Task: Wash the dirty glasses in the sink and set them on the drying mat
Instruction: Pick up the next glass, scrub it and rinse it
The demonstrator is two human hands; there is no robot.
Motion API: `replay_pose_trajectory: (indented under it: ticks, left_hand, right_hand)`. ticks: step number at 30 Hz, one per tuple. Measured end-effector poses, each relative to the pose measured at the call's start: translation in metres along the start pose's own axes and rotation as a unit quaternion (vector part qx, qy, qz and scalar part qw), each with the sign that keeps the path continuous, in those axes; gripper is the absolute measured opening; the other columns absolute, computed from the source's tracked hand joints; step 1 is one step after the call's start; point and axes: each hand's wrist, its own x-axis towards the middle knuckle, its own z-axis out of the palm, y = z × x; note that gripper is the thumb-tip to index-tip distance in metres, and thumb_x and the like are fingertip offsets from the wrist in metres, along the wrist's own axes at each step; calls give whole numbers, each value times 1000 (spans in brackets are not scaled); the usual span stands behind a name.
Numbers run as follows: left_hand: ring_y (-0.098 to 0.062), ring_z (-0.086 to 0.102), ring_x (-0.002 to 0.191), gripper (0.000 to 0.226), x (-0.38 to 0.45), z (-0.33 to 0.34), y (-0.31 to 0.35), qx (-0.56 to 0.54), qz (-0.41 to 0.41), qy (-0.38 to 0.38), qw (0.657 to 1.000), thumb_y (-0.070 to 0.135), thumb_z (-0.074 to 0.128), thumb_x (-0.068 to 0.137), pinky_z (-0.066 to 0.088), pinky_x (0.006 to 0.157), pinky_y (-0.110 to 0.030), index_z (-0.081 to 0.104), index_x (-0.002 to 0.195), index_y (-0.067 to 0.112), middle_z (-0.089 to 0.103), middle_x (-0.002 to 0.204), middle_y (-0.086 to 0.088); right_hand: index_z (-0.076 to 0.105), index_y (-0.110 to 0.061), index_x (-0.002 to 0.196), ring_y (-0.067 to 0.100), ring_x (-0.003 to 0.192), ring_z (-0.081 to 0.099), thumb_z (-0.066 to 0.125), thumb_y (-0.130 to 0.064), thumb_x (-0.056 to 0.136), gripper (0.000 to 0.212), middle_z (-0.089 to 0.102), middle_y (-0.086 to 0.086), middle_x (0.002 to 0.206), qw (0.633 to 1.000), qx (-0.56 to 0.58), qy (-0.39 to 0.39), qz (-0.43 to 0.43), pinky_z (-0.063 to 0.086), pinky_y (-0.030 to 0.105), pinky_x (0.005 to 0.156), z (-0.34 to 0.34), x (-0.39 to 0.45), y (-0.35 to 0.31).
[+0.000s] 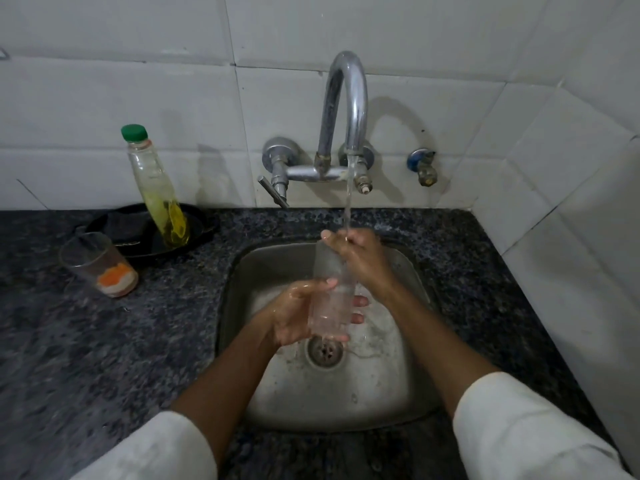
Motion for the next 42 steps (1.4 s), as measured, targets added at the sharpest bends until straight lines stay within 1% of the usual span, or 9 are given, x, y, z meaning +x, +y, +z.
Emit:
replay_pose_trajectory:
  ticks: [3,7,9,16,21,27,32,38,42]
  left_hand:
    - [-27,67,96,30,14,6,8,121,61,134,982,6,66,76,52,91,-46,66,106,12,72,101,-9]
    - [-18,66,93,50,32,11,-4,288,168,387,860,6,83,61,58,80,-39,62,104,23,70,101,1]
    - [-14,67,91,59,36,11,-12,372,194,422,803,21,88,57,57,78,-37,58,106,32,70,101,8]
    - [-26,67,104,52,19,-12,13,202,129,41,970,-2,72,68,55,89,-38,62,118,10,71,108,-10]
    - [-17,68,90,57,46,25,-17,314,232,370,843,33,81,56,57,74,-34,63,108,20,72,99,3]
    - [-26,67,104,55,25,-10,7,202,139,63,967,0,79,64,54,96,-47,63,115,15,71,105,-4]
    - [-9,67,93,62,51,18,-17,330,203,379,840,26,91,56,58,80,-37,61,110,28,68,98,13]
    - [-21,67,103,48,25,-8,12,182,131,31,974,-2,71,70,56,92,-40,62,114,15,70,105,-3]
    - [-13,67,96,59,45,10,-5,333,170,308,875,25,86,57,57,88,-46,62,111,27,70,104,7]
  right_hand:
    - [50,-22,65,15,71,48,43,-40,101,40,48,-4,64,962,-232,-116,-84,35,33,70,-16,-4,-9]
    - [68,-22,94,24,102,48,40,-39,102,34,65,1,90,845,-508,-119,-117,31,40,88,-27,-13,-21]
    - [69,-17,90,25,90,60,46,-29,102,28,68,5,89,878,-461,-109,-71,42,35,77,-22,-17,-28]
    - [59,-34,69,13,66,67,54,-22,97,31,68,-6,70,926,-327,-169,-87,52,31,65,-34,-18,-31]
    - [72,-13,81,17,67,66,55,-26,98,28,70,3,78,944,-319,-89,-3,53,31,68,-16,-16,-25]
    - [71,-4,82,1,47,57,55,-23,98,30,66,2,67,966,-204,-153,-50,41,18,48,-34,-22,-29]
    - [73,-4,87,20,71,67,51,-19,100,30,70,10,80,945,-318,-73,-5,52,34,69,-18,-10,-24]
    - [70,-7,74,3,55,63,55,-18,98,30,71,3,68,969,-186,-136,-92,48,17,56,-32,-17,-24]
    - [69,-18,72,8,58,60,53,-15,98,30,65,-3,67,955,-281,-69,-61,46,25,62,-21,-5,-16]
